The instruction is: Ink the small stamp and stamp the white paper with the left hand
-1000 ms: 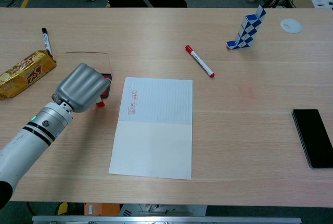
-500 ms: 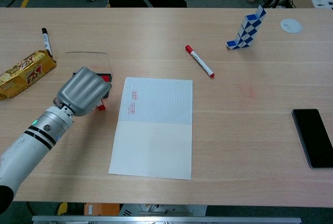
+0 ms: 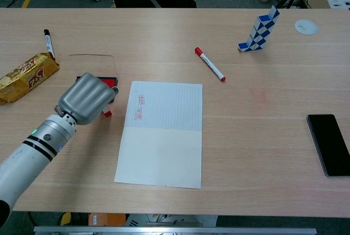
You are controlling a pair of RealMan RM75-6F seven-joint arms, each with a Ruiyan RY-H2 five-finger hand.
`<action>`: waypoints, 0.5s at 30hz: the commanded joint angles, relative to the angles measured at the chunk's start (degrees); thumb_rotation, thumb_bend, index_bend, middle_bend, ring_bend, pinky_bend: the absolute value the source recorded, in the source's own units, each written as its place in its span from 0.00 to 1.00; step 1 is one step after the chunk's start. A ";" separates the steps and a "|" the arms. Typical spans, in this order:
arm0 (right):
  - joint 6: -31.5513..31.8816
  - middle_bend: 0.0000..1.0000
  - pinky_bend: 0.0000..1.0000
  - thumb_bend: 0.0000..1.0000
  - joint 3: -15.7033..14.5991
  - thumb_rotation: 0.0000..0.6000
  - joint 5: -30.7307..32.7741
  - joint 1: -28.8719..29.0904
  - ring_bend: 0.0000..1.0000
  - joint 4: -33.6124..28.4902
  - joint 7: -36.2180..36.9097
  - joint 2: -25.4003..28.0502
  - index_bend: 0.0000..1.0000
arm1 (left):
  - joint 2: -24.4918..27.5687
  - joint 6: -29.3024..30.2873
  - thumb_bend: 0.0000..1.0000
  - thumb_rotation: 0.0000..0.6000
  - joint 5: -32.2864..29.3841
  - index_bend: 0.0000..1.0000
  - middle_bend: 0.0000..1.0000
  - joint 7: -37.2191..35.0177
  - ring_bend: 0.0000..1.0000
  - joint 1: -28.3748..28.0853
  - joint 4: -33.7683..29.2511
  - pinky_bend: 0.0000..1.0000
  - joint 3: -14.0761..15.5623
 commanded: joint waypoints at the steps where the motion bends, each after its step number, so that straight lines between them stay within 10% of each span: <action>1: 0.09 0.33 0.39 0.11 0.13 1.00 0.01 0.06 0.26 -0.06 0.05 0.10 0.24 | 2.43 0.06 0.27 1.00 -1.80 0.37 0.99 1.53 1.00 0.43 -4.65 1.00 -0.82; 15: -3.23 0.33 0.39 0.11 -0.11 1.00 -2.26 2.61 0.26 -1.93 0.90 2.37 0.24 | 16.48 3.15 0.27 1.00 -13.43 0.26 0.77 -9.30 0.76 2.73 -21.84 1.00 -11.22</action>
